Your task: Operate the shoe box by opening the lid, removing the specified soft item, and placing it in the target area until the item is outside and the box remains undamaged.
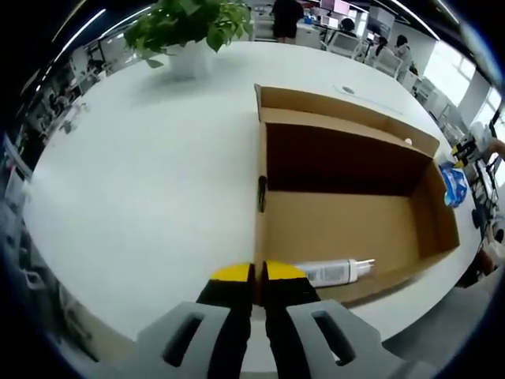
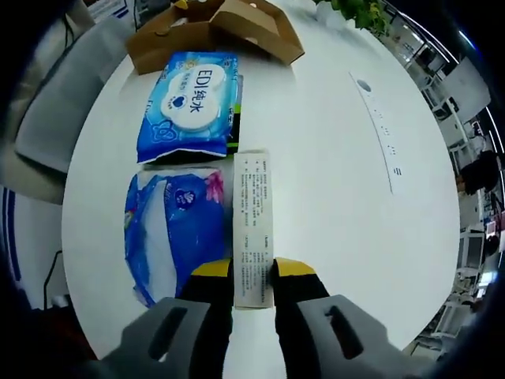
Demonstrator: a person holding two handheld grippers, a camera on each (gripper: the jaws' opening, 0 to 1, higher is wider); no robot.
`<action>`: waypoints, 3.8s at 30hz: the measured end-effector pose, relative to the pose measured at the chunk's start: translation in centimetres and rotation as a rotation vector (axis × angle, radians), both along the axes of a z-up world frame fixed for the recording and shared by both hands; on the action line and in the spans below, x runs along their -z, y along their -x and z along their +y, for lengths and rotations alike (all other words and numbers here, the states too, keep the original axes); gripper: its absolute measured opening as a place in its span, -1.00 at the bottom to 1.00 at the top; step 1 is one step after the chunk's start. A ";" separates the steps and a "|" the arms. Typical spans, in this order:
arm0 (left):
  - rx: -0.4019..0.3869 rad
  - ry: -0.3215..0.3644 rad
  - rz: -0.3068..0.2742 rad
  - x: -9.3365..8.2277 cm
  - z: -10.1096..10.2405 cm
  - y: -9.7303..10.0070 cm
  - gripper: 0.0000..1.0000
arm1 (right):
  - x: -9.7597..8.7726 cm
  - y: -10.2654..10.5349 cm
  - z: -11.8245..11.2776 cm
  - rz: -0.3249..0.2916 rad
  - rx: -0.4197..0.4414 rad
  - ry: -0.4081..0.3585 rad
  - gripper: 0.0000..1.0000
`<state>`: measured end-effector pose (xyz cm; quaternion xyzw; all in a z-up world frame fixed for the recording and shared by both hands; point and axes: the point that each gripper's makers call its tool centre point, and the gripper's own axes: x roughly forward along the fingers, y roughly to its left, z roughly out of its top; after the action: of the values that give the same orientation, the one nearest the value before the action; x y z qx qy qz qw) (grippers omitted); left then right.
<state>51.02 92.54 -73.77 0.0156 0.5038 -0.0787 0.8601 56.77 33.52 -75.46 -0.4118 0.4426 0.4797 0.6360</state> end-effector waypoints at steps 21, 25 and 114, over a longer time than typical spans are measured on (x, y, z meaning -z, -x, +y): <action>0.110 -0.055 -0.059 -1.0 0.5 -0.3 -0.73 | -1.6 -0.7 -0.6 -0.077 0.034 0.022 -0.47; 0.166 -0.074 -0.078 -1.8 0.5 -0.3 -0.64 | -2.8 -1.0 -0.4 -0.115 0.092 -0.006 -0.35; 1.622 -0.176 0.258 4.7 -9.1 0.4 -0.46 | -11.0 12.8 10.2 -0.250 0.855 -0.546 0.92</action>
<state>50.66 83.43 -78.45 0.4326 0.4352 -0.6365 0.4672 44.02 43.72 -64.43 -0.0677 0.3508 0.2219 0.9073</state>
